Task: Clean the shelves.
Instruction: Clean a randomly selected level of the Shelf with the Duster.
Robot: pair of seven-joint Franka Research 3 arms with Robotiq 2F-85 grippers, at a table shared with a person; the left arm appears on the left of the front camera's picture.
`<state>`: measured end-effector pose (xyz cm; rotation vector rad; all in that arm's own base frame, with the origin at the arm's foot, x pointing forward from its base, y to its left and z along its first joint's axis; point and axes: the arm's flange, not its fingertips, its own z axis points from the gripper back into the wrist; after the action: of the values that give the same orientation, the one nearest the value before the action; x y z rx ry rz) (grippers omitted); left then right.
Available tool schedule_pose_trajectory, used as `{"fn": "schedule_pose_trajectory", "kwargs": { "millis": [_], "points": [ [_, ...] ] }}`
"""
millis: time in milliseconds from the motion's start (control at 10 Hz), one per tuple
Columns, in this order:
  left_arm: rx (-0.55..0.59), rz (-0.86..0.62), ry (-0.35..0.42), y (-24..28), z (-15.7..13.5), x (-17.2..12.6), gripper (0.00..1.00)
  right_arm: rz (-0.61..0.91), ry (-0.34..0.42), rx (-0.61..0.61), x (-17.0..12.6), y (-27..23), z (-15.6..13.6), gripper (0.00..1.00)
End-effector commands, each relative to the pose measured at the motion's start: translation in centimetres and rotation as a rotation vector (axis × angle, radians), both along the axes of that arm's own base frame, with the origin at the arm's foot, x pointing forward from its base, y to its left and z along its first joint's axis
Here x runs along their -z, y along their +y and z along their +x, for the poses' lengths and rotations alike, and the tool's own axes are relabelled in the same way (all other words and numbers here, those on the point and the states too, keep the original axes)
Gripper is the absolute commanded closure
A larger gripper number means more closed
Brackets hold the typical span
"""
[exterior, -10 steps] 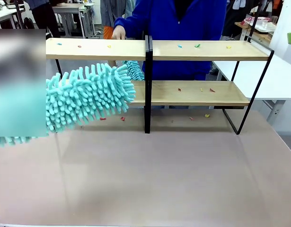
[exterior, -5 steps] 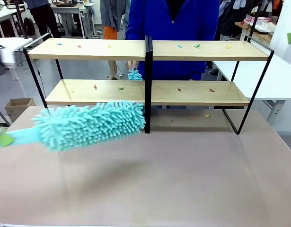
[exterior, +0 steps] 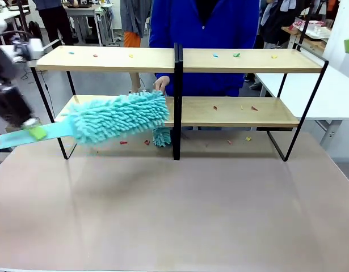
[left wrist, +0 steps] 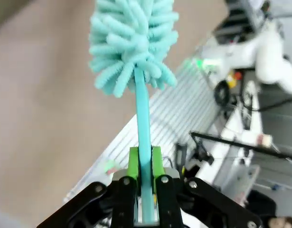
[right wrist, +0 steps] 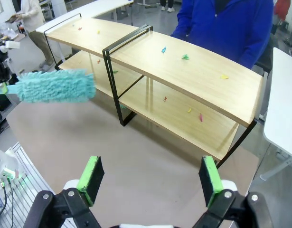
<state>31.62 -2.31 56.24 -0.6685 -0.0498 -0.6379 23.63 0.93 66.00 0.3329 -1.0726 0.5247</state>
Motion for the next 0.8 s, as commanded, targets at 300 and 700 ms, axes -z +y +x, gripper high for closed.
{"fn": "schedule_pose_trajectory", "kwargs": {
  "millis": [300, 700],
  "points": [
    [0.030, -0.142, -0.123, 18.7, -13.6, 1.3, 0.88, 0.002, 0.000, -0.002, 0.0, 0.0, 0.0, 0.00],
    [0.063, -0.133, -0.130, 15.1, -12.1, 0.7, 0.88, 0.002, 0.000, -0.002, 0.0, 0.0, 0.0, 0.00]
  ]
}}
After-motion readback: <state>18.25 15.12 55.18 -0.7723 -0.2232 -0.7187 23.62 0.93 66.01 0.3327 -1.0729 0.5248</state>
